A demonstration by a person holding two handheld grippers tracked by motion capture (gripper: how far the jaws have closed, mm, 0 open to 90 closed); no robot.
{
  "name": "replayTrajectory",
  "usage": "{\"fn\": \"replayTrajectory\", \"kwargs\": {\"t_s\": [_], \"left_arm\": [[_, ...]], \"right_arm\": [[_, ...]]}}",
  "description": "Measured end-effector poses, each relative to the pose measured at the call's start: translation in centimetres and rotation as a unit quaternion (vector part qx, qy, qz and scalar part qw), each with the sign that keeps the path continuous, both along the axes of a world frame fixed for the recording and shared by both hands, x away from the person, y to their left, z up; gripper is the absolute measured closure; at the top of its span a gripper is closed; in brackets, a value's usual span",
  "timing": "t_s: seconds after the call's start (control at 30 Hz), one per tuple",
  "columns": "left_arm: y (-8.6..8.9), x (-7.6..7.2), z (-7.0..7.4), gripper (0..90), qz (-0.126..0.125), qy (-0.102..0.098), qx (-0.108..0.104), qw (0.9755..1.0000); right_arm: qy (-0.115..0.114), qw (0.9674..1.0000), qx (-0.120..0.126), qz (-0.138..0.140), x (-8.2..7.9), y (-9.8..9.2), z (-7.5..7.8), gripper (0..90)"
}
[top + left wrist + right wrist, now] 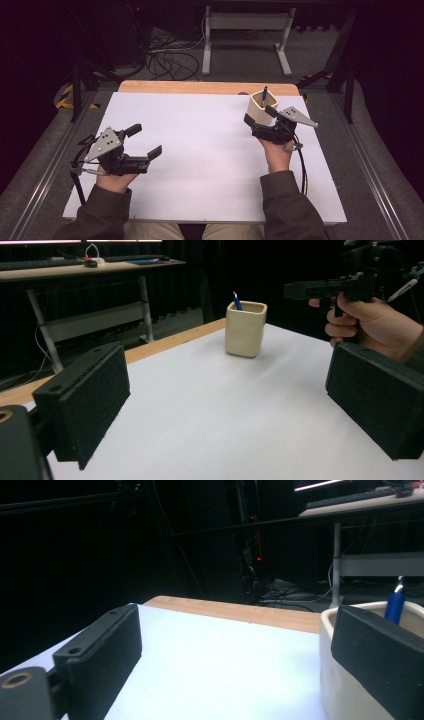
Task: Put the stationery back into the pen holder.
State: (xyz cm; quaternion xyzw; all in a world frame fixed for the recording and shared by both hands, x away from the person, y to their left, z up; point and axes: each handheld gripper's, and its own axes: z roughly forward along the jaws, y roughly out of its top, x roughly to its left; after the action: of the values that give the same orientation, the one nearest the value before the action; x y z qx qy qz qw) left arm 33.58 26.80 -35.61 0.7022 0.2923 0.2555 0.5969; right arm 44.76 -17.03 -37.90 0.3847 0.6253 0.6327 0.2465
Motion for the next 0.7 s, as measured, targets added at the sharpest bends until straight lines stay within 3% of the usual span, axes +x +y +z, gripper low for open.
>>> {"fn": "replayTrajectory", "kwargs": {"t_s": [0.23,0.7], "left_arm": [[0.3,-0.1,0.2,4.8,0.003,-0.003,-0.005,1.0],[0.6,-0.2,0.3,4.8,0.007,-0.003,-0.006,1.0]], "right_arm": [[-0.012,0.9998,-0.01,0.015,-1.6,0.0,0.6,4.5],[-0.005,0.999,-0.004,0.043,-3.2,-0.8,0.8,0.2]]}}
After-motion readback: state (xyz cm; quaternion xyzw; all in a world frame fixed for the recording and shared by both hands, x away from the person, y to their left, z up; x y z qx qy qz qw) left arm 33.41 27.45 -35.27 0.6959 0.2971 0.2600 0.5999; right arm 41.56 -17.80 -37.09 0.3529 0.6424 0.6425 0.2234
